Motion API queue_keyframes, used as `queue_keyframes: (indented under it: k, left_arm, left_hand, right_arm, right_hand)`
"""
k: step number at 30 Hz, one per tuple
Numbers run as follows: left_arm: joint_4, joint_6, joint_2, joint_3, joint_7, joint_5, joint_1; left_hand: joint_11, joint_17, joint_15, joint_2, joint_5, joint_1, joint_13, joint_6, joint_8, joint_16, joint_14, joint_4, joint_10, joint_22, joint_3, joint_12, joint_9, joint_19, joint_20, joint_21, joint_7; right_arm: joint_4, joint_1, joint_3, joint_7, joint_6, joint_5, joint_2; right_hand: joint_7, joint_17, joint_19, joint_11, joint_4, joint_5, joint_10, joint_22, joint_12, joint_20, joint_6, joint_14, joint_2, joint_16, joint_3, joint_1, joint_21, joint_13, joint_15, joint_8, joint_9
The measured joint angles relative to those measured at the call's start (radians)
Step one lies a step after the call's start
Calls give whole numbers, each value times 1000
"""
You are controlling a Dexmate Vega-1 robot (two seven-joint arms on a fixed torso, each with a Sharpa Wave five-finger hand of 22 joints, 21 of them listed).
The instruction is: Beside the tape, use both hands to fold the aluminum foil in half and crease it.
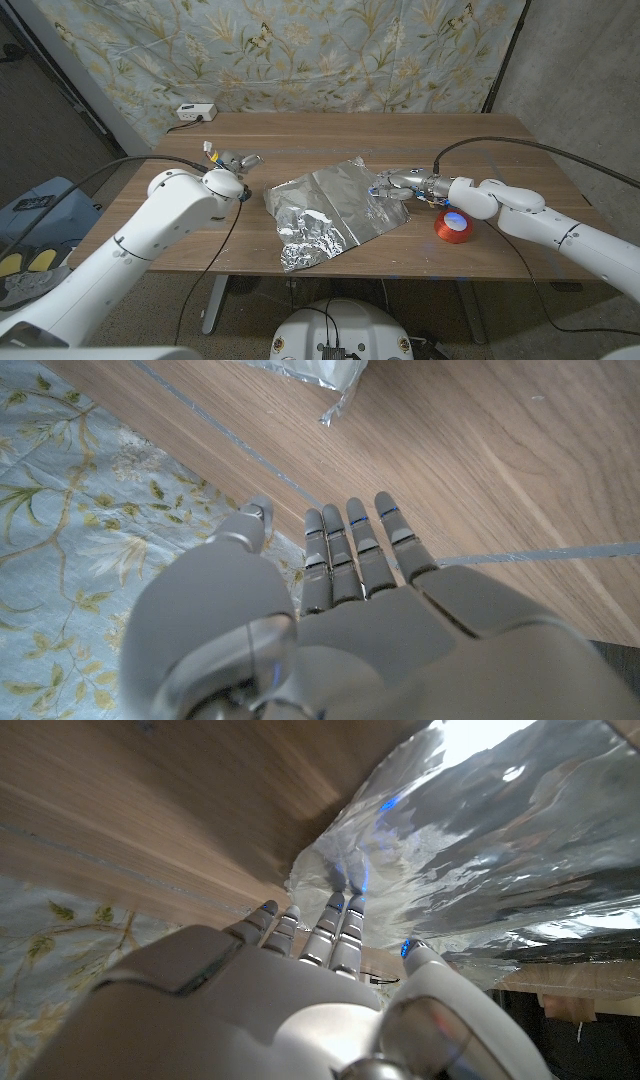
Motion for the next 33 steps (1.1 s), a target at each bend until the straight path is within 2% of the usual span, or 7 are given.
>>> queue_keyframes:
  k: [6, 10, 16, 17, 27, 33]
  left_arm:
    - [-5, 29, 9, 15, -11, 14, -10]
    - [-5, 77, 1, 21, -11, 24, -18]
    - [-5, 145, 1, 21, -7, 43, -18]
    - [1, 157, -27, 48, -7, 47, -44]
    - [18, 212, -39, 77, 0, 61, -71]
    - [40, 228, -33, 111, 48, 14, -108]
  left_hand:
    - [12, 0, 9, -7, 0, 15, 11, 3, 0, -8, -20, 2, -31, 0, 2, 0, 5, -13, 2, 0, 3]
    - [28, -1, 23, -11, 6, 18, 20, 42, 15, -21, -34, 8, -58, 0, 6, 4, 9, -16, 5, 0, 26]
    - [45, 0, 34, -26, 6, 3, 29, 94, 33, -25, -45, 29, -74, 0, -15, 4, 14, -20, 9, 0, 65]
    - [48, 0, 38, -27, 6, 2, 29, 97, 33, -30, -48, 30, -78, 0, -15, 4, 14, -20, 9, 0, 68]
    - [50, 5, 38, -28, 6, -15, 36, 126, 38, -32, -48, 39, -79, 0, -25, 18, 14, -20, 10, 4, 82]
    - [58, 5, 49, -32, 6, -27, 39, 147, 45, -31, -45, 43, -88, 2, -29, 22, 14, -18, 18, 8, 89]
  right_arm:
    - [3, -3, 0, -3, 0, 6, -1]
    - [7, -4, 0, -7, 1, 7, -1]
    - [18, -4, -1, -7, 1, 7, -1]
    - [20, -3, -1, -16, 17, 11, -1]
    - [35, 1, -3, -21, 29, 15, 1]
    - [42, 1, -3, -24, 38, 21, 0]
  right_hand:
    - [0, 0, 0, 4, 0, 0, -4, 0, 0, 0, 0, 0, 0, 0, 0, 0, 0, 0, 0, 0, 0]
    - [0, 0, 0, 6, 0, 0, -6, 0, 0, 0, 0, 0, 0, 0, 0, 0, 0, 0, 0, 0, 0]
    - [0, 0, 0, 6, -4, 0, -6, 0, 0, 0, 0, 0, 0, 0, 4, 0, 0, 0, 0, 0, 0]
    - [0, 0, 0, 6, -4, 0, -6, 0, 0, 0, 0, 0, 0, 0, 4, 0, 0, -1, 0, 0, 0]
    - [0, 0, 0, 6, -4, 0, -6, 0, 0, 0, 0, 0, -5, 0, 4, -5, 0, 0, 0, 0, 0]
    - [0, 0, 0, 9, -4, 0, -10, 0, 0, 0, 0, 0, -5, 0, 4, -5, 0, 0, 0, 0, -1]
